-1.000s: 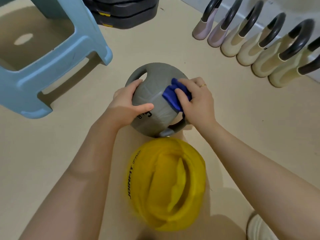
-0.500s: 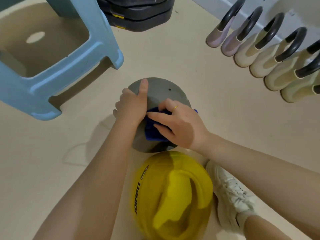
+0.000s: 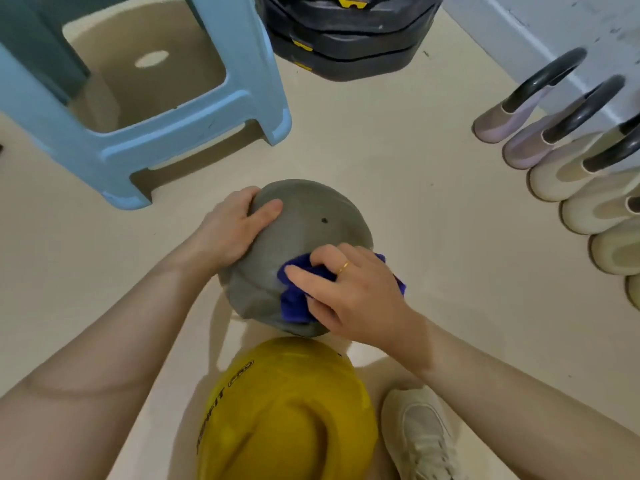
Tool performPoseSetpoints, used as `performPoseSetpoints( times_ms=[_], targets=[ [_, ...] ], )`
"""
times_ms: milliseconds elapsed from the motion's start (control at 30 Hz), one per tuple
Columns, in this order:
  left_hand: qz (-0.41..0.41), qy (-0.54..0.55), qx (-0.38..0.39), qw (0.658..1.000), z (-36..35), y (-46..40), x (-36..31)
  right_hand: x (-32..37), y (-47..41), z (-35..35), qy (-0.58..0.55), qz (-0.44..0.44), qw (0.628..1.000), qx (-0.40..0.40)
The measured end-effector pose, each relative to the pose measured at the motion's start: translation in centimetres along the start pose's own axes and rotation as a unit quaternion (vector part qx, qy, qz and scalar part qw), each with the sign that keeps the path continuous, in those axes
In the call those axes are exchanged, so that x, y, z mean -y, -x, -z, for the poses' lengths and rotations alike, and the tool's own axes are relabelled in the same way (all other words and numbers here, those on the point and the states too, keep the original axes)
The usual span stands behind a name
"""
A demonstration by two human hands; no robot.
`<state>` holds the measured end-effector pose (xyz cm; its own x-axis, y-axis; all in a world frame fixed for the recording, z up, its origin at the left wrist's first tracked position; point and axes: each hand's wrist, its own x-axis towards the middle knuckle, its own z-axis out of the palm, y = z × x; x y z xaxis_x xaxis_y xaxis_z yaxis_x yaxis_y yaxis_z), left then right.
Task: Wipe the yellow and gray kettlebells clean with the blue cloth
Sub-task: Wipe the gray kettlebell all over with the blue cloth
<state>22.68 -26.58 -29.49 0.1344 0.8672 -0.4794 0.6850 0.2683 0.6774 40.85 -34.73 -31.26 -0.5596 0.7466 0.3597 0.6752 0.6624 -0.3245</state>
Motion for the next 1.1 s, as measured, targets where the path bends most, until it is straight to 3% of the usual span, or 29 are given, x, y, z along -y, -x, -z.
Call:
performPoseSetpoints(
  times_ms=[67, 133, 200, 233, 300, 367, 400, 467, 600, 633, 767, 833, 933, 967, 1033, 1100],
  targets=[
    [-0.004, 0.033, 0.001, 0.999, 0.7, 0.1, 0.3, -0.7, -1.2, -0.4, -0.011, -0.006, 1.0, -0.009],
    [0.006, 0.069, -0.029, 0.997, 0.6, 0.1, 0.2, -1.8, -2.4, -0.8, -0.088, -0.134, 0.986, -0.052],
    [0.02, 0.093, -0.073, 0.993, -0.2, -0.3, -0.2, -3.0, -2.6, -1.0, -0.154, -0.306, 0.935, -0.085],
    [0.037, 0.11, -0.09, 0.989, -0.7, -0.3, -0.5, -3.1, -2.3, -1.0, -0.165, -0.327, 0.927, -0.082],
    [0.078, 0.135, -0.134, 0.979, -1.9, -0.5, -0.9, -2.9, -1.1, -1.0, -0.151, -0.215, 0.963, -0.062],
    [0.098, 0.077, -0.177, 0.976, -2.7, -0.4, -0.6, -2.4, -0.1, -0.7, -0.131, -0.09, 0.987, -0.04],
    [0.098, 0.036, -0.195, 0.975, -3.0, -0.2, -0.3, -2.6, 0.0, -0.8, -0.138, -0.073, 0.987, -0.035],
    [0.087, 0.012, -0.22, 0.972, -3.3, 0.5, 0.2, -3.1, -0.3, -1.2, -0.178, -0.121, 0.975, -0.056],
    [0.077, 0.056, -0.224, 0.97, -3.0, 0.9, 0.9, -4.3, -1.6, -1.8, -0.241, -0.385, 0.888, -0.076],
    [0.077, 0.061, -0.224, 0.97, -2.9, 1.0, 1.0, -4.1, -1.6, -1.7, -0.223, -0.376, 0.896, -0.073],
    [0.067, 0.067, -0.229, 0.969, -2.9, 1.1, 1.3, -3.3, -1.9, -1.4, -0.202, -0.155, 0.966, -0.039],
    [0.061, 0.078, -0.235, 0.967, -2.8, 1.1, 1.5, -4.6, -2.7, -1.7, -0.214, -0.204, 0.954, -0.039],
    [0.039, 0.076, -0.233, 0.969, -3.1, 1.0, 0.6, -7.5, -3.2, -2.1, -0.217, -0.395, 0.892, -0.024],
    [0.025, 0.061, -0.231, 0.971, -3.3, 0.9, 0.3, -7.8, -2.7, -2.0, -0.217, -0.424, 0.879, -0.021],
    [-0.008, 0.009, -0.227, 0.974, -3.7, 0.5, -0.6, -6.8, -1.7, -1.2, -0.22, -0.389, 0.893, -0.042],
    [-0.039, -0.048, -0.208, 0.976, -3.9, 0.3, -1.2, -5.2, -0.9, -0.2, -0.231, -0.281, 0.93, -0.049]
  ],
)
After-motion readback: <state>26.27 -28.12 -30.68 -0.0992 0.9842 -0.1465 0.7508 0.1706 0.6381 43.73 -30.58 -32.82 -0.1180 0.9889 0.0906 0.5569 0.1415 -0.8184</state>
